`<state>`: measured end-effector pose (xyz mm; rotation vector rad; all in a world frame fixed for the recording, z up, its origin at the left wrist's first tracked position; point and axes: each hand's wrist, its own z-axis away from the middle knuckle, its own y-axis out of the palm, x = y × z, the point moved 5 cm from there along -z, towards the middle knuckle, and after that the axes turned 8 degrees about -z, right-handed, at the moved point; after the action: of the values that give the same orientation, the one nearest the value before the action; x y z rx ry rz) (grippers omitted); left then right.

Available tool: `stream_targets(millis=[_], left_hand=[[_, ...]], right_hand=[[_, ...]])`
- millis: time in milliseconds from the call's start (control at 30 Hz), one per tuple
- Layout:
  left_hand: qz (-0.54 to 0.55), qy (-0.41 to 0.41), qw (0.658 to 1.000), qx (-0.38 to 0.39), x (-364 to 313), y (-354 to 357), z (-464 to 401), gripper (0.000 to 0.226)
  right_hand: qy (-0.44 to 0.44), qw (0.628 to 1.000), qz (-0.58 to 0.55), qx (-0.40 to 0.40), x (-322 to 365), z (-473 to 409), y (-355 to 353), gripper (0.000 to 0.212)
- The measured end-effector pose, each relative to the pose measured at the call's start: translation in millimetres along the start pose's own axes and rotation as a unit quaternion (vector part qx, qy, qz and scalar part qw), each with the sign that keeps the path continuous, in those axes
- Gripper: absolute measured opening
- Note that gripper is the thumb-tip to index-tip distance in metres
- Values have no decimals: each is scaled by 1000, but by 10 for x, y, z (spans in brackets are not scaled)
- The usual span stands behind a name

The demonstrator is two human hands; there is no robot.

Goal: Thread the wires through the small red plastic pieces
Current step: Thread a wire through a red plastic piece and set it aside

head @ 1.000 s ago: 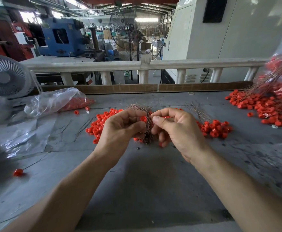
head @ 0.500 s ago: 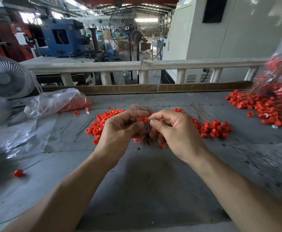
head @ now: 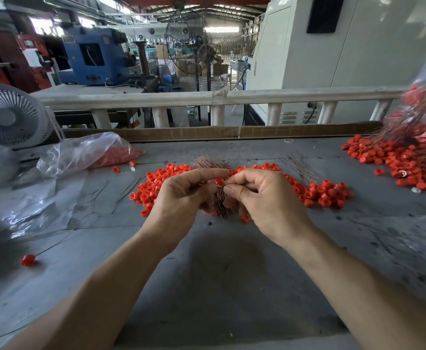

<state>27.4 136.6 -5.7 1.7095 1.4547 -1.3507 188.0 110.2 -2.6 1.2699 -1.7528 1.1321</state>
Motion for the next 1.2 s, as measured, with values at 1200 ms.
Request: stream_targets(millis=[1200], left_hand=[[22, -13, 1000, 3, 7, -1, -4, 32]], right_hand=[[-30, 999, 39, -12, 156, 43, -40, 10]])
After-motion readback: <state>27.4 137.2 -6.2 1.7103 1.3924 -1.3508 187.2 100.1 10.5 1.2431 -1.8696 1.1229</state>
